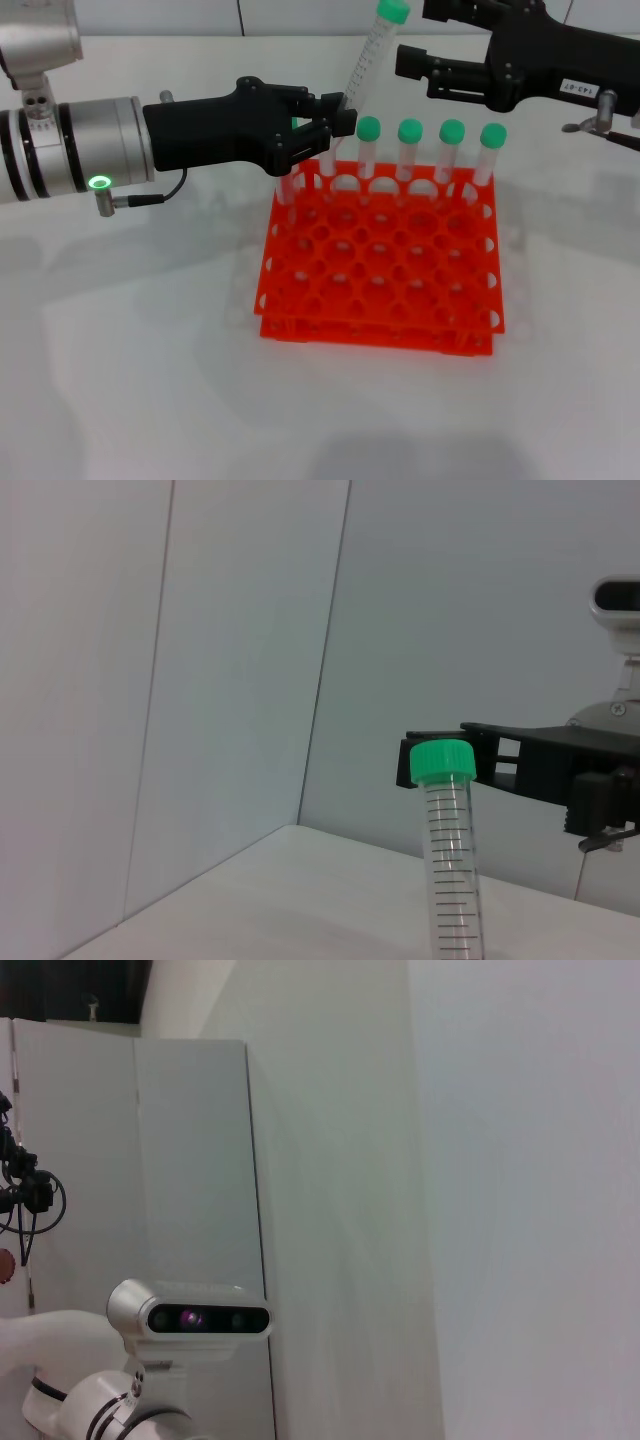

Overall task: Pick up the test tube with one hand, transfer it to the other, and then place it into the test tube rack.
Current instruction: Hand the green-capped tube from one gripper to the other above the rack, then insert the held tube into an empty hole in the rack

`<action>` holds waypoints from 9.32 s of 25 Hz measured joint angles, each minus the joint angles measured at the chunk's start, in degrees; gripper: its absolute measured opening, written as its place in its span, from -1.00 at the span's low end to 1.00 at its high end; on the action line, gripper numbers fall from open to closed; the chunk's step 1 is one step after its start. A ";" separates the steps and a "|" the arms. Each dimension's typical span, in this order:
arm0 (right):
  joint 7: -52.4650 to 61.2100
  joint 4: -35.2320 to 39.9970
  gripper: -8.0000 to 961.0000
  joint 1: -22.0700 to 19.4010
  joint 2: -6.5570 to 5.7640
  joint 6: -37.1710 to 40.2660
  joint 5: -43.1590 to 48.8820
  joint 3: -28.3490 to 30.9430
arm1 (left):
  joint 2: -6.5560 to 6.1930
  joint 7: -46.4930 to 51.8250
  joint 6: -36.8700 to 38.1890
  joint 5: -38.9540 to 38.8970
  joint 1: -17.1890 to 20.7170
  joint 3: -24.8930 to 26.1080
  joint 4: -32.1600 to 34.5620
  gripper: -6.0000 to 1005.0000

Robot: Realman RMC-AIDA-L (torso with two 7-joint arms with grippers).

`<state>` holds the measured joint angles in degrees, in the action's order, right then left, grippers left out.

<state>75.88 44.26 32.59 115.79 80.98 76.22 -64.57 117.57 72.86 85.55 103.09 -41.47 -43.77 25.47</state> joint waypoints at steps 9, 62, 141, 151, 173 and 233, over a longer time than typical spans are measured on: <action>-0.01 -0.05 0.62 0.19 0.05 -0.10 -1.47 -0.76 | 0.02 -0.24 0.15 -0.02 -0.34 -0.15 0.08 -0.65; -0.03 -4.22 -0.09 4.58 0.03 -2.75 -2.89 -2.23 | 0.02 -0.13 0.23 -0.24 -0.68 -0.53 0.28 -0.67; -0.11 -3.42 -0.44 -0.30 0.19 -1.75 -3.10 -3.26 | 0.49 23.51 8.35 0.07 23.67 -0.27 26.79 0.73; -0.41 -3.23 -0.44 -0.59 0.22 -1.98 -5.96 -7.12 | -1.03 24.43 10.92 4.78 26.89 0.00 26.89 0.72; -4.78 -2.85 -0.44 -0.08 0.39 -14.44 -18.79 -26.46 | -1.48 22.85 11.22 14.73 26.64 0.00 26.69 0.72; -16.77 -5.77 -0.44 0.89 0.39 -28.64 -35.70 -40.23 | -1.88 18.90 13.51 16.17 25.58 -0.45 26.36 0.72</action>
<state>59.12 38.49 33.48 116.19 52.34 40.51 -104.79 115.69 91.75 99.06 119.27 -15.89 -44.21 51.83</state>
